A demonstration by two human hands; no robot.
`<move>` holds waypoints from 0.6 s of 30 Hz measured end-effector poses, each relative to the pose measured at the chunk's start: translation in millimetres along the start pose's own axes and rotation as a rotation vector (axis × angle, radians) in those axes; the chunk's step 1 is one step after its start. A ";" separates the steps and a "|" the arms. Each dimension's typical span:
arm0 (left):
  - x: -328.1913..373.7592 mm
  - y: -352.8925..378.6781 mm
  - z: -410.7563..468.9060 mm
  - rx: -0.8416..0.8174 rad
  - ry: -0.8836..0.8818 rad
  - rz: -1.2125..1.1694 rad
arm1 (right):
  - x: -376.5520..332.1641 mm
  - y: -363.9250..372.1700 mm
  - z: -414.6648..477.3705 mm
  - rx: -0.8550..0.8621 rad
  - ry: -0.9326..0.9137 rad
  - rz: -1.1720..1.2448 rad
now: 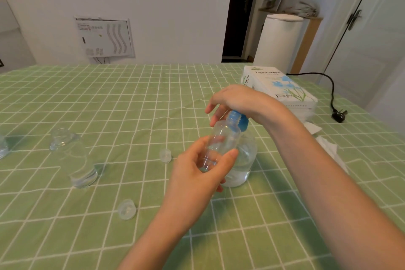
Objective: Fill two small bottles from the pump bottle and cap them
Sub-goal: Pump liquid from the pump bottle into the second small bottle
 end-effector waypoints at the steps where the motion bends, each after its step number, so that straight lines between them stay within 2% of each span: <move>1: -0.4 -0.1 -0.2 0.005 -0.003 0.004 | 0.9 1.2 0.5 -0.003 -0.004 -0.001; 10: 2.0 0.0 1.3 0.000 -0.001 0.005 | -5.8 -8.6 -1.3 0.025 -0.011 -0.053; 18: 2.8 -0.8 0.4 0.002 0.001 0.012 | -7.5 -4.7 -3.4 0.013 -0.035 0.039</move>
Point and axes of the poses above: each hand's wrist, its own z-axis towards the middle knuckle, its own y-axis out of the palm, x = y × z, the point moved 3 cm from there along z, towards the middle knuckle
